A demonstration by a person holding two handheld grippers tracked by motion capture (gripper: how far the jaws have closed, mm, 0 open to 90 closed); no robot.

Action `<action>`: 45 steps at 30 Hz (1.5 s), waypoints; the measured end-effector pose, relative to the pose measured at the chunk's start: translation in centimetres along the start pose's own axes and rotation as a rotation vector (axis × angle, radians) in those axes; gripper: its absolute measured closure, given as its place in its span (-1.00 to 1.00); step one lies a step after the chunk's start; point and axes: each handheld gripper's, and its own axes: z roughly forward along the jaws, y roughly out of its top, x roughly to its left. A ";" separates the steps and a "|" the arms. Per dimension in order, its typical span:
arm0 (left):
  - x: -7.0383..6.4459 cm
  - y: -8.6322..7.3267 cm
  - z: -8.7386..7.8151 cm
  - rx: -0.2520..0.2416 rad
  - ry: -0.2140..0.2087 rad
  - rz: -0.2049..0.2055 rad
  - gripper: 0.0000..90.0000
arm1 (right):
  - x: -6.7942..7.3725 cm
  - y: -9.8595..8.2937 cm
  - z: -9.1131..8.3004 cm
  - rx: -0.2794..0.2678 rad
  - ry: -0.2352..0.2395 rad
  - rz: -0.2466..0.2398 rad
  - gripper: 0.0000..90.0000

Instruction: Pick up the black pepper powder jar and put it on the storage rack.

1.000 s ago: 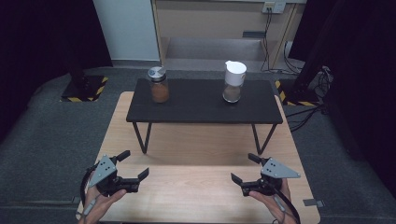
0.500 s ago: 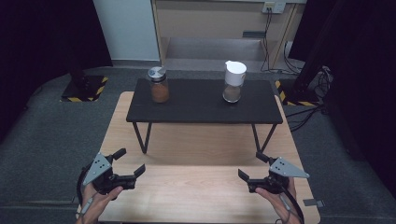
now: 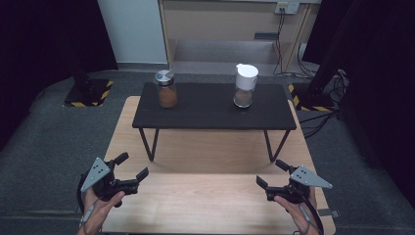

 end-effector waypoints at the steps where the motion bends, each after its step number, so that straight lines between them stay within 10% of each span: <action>1: 0.0 0.0 0.0 -0.001 0.001 -0.001 -0.96 | 0.0 0.0 -0.1 -0.002 -0.001 0.003 -0.90; 45: 0.1 0.0 0.1 -0.003 -0.012 0.011 -0.95 | -0.2 -0.1 -0.2 -0.006 0.009 0.005 -0.88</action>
